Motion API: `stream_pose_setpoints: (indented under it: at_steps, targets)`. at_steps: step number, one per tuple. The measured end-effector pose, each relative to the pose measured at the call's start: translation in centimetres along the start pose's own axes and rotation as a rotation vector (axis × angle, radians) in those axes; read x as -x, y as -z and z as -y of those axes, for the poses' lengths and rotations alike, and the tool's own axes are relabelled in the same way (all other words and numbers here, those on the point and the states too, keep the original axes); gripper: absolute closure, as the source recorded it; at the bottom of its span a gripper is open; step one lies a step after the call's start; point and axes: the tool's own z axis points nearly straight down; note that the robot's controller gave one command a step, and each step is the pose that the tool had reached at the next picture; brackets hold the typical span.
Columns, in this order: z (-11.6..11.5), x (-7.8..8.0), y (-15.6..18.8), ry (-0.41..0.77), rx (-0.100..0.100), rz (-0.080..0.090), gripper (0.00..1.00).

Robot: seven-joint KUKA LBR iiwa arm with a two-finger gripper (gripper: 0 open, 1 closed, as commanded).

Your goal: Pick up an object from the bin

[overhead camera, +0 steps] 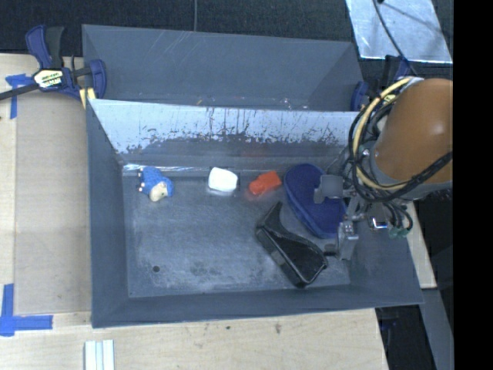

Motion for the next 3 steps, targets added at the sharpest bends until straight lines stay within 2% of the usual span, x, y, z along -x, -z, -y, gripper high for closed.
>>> stream_pose_setpoints:
  at_steps: [1, 2, 3]
  targets:
    - [-2.4, -1.7, -11.7, -0.040, -0.001, 0.001, 0.00]
    - [-2.3, -1.2, -9.3, -0.160, 0.000, 0.003, 0.00]
    - [-3.4, -0.3, -9.5, -0.456, 0.000, 0.001, 0.00]
